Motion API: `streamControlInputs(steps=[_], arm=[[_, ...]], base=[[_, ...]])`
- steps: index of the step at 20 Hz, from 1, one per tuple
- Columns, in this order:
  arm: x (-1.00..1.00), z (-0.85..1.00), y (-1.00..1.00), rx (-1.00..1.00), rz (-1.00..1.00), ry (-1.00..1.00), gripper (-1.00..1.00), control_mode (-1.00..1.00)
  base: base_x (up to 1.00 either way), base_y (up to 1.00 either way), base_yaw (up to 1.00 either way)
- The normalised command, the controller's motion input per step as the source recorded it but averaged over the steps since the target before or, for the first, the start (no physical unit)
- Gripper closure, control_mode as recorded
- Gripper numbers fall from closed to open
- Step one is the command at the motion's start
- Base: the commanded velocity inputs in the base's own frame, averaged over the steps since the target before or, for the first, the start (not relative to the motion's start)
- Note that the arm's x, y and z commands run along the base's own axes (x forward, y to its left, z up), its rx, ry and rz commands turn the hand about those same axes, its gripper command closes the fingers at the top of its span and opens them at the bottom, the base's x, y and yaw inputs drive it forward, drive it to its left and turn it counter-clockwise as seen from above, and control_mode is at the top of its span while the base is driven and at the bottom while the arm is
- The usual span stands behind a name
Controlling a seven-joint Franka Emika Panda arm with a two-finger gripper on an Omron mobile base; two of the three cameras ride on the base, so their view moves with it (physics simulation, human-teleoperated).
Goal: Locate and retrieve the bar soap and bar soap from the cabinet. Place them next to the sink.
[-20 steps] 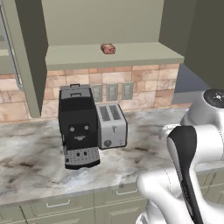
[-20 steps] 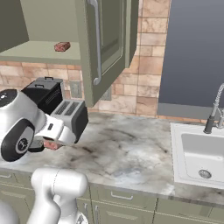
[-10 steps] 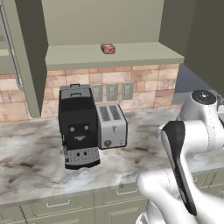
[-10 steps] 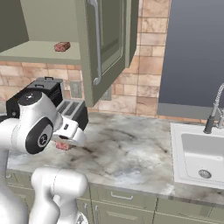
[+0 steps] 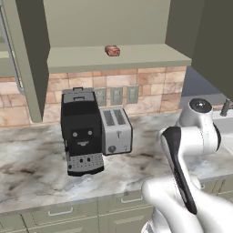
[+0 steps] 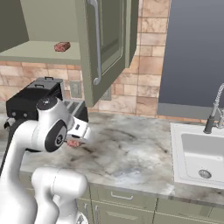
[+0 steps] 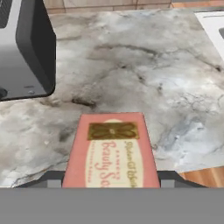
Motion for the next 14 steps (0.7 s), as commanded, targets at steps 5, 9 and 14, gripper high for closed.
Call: streamControlInputs(steps=[5, 9, 14], arm=[[0.55, -0.43, -0.04, 0.00, 0.00, -0.02, 1.00, -1.00], [0.56, -0.28, -0.17, -0.02, -0.04, 0.00, 1.00, -1.00], [0.42, -0.24, -0.24, -0.04, -0.10, -0.01, 1.00, -1.00]], base=[[0.00, 0.00, 0.00], [0.00, 0.00, 0.00], [0.00, 0.00, 0.00]])
